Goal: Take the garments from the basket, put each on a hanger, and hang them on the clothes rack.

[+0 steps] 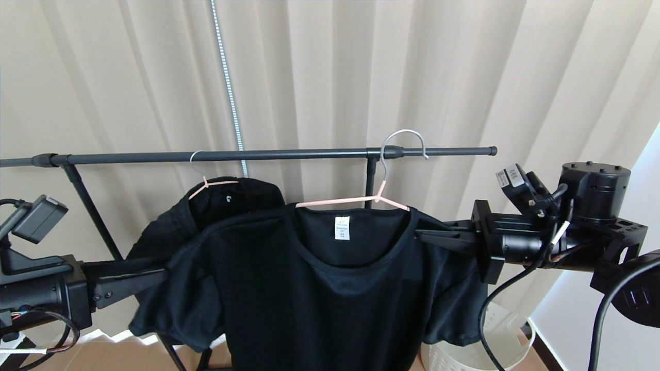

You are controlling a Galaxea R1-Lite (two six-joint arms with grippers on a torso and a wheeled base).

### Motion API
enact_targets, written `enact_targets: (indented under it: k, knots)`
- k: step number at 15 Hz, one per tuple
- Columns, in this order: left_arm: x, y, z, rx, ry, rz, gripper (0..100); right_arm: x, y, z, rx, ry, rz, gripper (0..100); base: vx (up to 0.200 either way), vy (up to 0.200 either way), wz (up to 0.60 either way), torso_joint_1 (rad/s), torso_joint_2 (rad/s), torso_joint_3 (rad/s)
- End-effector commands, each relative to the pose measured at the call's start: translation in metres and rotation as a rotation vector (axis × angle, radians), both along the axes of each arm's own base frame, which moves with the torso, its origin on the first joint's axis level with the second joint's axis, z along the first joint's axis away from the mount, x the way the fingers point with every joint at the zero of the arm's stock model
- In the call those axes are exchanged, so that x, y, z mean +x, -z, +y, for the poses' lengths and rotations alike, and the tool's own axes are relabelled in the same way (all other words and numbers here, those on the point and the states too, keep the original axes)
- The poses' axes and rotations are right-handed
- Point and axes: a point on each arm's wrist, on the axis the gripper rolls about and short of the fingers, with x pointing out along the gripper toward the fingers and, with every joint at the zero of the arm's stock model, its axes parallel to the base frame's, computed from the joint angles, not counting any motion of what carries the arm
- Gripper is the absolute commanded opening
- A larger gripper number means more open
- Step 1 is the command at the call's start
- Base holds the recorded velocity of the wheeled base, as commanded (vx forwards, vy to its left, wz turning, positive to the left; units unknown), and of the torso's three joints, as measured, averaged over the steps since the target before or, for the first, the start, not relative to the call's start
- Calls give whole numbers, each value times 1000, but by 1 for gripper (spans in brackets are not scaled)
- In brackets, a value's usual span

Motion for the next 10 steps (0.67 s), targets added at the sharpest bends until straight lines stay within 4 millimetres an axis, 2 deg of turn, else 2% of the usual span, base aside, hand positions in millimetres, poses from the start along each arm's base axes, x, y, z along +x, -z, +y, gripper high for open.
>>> enact_targets:
  k: [1,4,10]
  knots:
    - [3,-9,-5,4,26,-29,100,1,3,0,-3,-1,8,0,0,0,0,0,0,0]
    - [13,-28,-19,-46,71,-39,100,2,7,4,-8,-9,22,0,0,0,0,0,0,0]
    - [30,-62,-85,26,209,-81,100,1,21,23,-25,-65,65,0,0,0,0,0,0,0]
